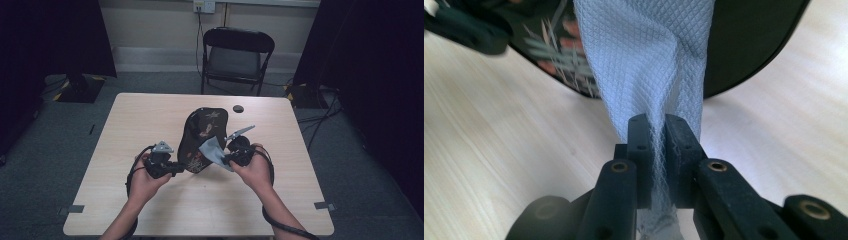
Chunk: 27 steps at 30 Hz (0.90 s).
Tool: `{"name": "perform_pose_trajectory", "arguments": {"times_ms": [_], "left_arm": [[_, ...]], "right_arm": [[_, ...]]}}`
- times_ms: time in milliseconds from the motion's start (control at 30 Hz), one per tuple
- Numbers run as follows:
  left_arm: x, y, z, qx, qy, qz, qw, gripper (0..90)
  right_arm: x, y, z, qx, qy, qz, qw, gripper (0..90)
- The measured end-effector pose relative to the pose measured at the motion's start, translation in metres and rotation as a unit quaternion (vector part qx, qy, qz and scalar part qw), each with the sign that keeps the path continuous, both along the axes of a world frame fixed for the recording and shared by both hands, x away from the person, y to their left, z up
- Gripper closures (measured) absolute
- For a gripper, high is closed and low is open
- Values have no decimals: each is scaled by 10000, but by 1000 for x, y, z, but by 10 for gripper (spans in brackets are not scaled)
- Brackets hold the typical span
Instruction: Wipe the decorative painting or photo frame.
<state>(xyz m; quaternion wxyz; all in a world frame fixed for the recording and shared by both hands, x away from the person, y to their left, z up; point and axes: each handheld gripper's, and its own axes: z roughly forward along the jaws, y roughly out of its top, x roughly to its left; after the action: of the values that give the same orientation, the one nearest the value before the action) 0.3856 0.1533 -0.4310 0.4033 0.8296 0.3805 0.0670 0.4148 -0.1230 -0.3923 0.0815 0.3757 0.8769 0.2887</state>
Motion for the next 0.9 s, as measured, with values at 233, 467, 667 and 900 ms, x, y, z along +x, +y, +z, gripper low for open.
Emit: {"name": "perform_pose_trajectory", "arguments": {"times_ms": [233, 467, 667, 900], "left_arm": [[0, 0, 0, 3, 16, 9, 10000, 786], [0, 0, 1, 15, 35, -10, 10000, 786], [-1, 0, 1, 21, 37, -6, 10000, 786], [-1, 0, 1, 27, 43, 4, 10000, 786]], "right_arm": [[-1, 1, -26, -80, 235, -15, 9997, 829], [-6, -1, -57, -233, 500, 2, 9985, 829], [-9, -6, -63, -295, 557, -46, 9980, 829], [-12, -16, -39, -176, 365, -88, 9991, 829]]}}
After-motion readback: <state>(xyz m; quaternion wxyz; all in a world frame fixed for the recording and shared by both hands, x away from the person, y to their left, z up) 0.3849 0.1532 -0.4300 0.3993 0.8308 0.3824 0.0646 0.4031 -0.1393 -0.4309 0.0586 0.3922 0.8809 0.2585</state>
